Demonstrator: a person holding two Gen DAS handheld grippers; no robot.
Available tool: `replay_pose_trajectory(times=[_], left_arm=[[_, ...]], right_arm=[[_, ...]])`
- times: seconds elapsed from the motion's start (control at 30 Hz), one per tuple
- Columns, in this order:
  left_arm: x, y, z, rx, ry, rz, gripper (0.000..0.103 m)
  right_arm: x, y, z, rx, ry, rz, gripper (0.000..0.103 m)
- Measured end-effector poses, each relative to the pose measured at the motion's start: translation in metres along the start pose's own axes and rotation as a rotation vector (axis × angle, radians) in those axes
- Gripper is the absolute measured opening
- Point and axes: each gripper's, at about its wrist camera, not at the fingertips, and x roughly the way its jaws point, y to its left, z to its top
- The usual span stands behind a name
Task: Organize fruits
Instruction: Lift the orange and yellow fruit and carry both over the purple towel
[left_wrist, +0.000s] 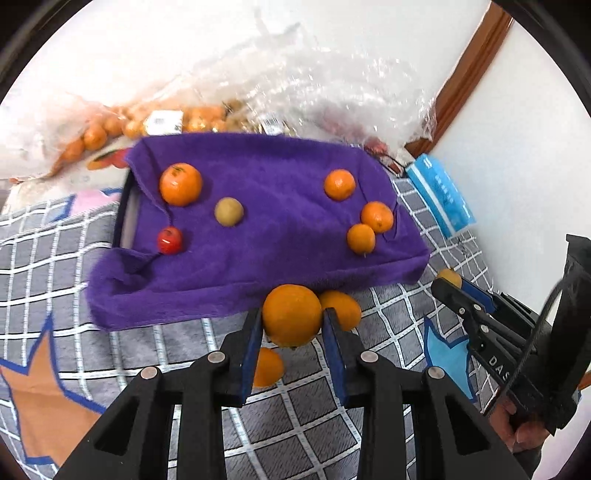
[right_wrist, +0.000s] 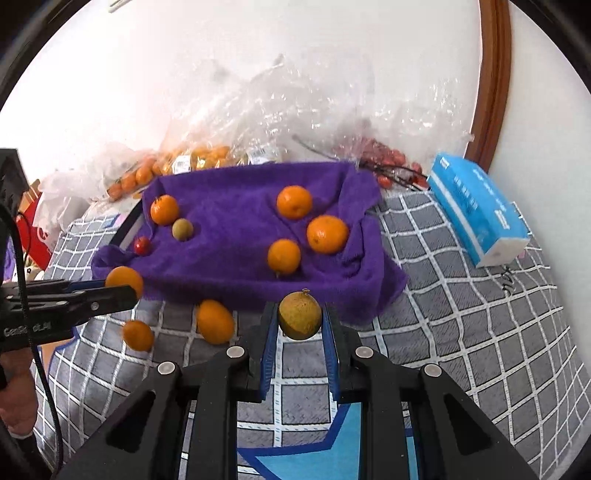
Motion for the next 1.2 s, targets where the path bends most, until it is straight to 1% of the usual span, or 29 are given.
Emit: replay_pose_trajectory(times=[0.3, 0.57, 0.83, 1.2], left_arm=[[-0.039, 0.012, 0.008, -0.008, -0.076, 0.026, 0.031], [-0.061, 0.021, 0.017, -0.02, -0.129, 0.028, 0.031], [-0.06, 0.031, 0.023, -0.037, -0.142, 0.018, 0.031], [-0.052, 0.05, 0.036, -0.074, -0.148, 0.014, 0.031]], right_arm=[[-0.019, 0.01, 0.025, 0.03, -0.054, 0.015, 0.023], [-0.028, 0.02, 0.038, 0.022, -0.08, 0.014, 0.023], [-0.024, 0.022, 0.044, 0.019, -0.078, 0.005, 0.023], [-0.01, 0.028, 0.056, 0.006, -0.067, -0.003, 0.023]])
